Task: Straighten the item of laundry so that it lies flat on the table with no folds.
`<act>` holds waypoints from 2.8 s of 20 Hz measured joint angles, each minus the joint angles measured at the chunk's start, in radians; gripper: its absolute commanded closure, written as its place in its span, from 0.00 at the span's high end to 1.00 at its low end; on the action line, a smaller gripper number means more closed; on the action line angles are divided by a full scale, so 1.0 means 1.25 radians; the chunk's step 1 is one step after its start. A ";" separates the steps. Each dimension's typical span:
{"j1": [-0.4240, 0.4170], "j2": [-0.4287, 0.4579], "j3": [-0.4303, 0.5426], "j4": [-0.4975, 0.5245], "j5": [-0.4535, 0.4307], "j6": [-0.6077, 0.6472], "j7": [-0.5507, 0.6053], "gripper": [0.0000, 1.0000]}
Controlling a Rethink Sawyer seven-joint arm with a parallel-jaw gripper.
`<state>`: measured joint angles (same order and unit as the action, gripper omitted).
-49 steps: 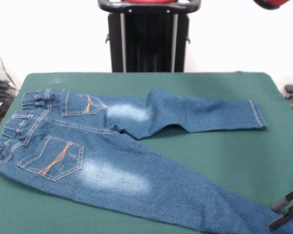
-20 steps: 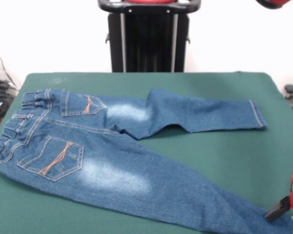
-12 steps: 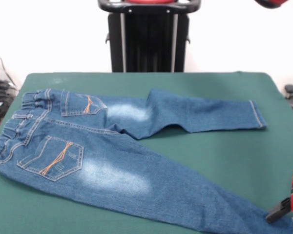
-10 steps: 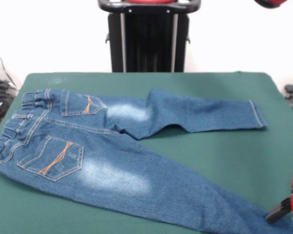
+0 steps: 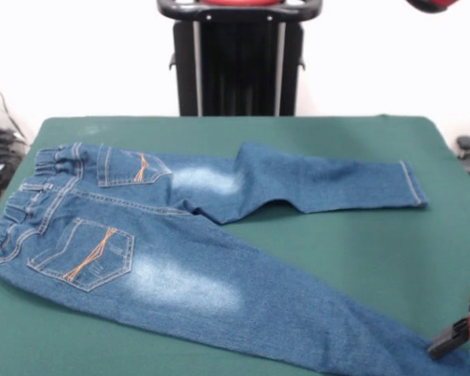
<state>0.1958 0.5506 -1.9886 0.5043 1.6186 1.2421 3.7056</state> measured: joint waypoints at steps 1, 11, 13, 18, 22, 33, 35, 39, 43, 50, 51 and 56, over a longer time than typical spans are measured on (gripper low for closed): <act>0.000 0.000 0.000 0.000 0.000 0.000 0.000 0.00; 0.009 -0.001 0.002 -0.001 -0.003 0.016 0.000 0.00; 0.013 -0.002 0.003 -0.001 -0.004 0.022 0.000 0.00; 0.026 -0.002 0.016 0.002 -0.011 0.038 0.000 0.00; 0.043 -0.003 0.031 0.008 -0.031 0.040 0.000 0.00; 0.075 -0.005 0.074 0.020 -0.073 0.039 0.000 1.00; 0.077 -0.007 0.075 0.020 -0.075 0.039 0.000 1.00; 0.084 -0.011 0.091 0.020 -0.075 0.040 0.000 1.00; 0.088 -0.011 0.096 0.019 -0.076 0.040 0.000 1.00; 0.097 -0.013 0.115 0.024 -0.077 0.040 0.000 1.00; 0.104 -0.014 0.126 0.030 -0.079 0.040 0.000 1.00; 0.186 -0.032 0.222 0.100 -0.119 0.040 0.000 1.00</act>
<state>0.4278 0.5107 -1.7114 0.6290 1.4702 1.2920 3.7056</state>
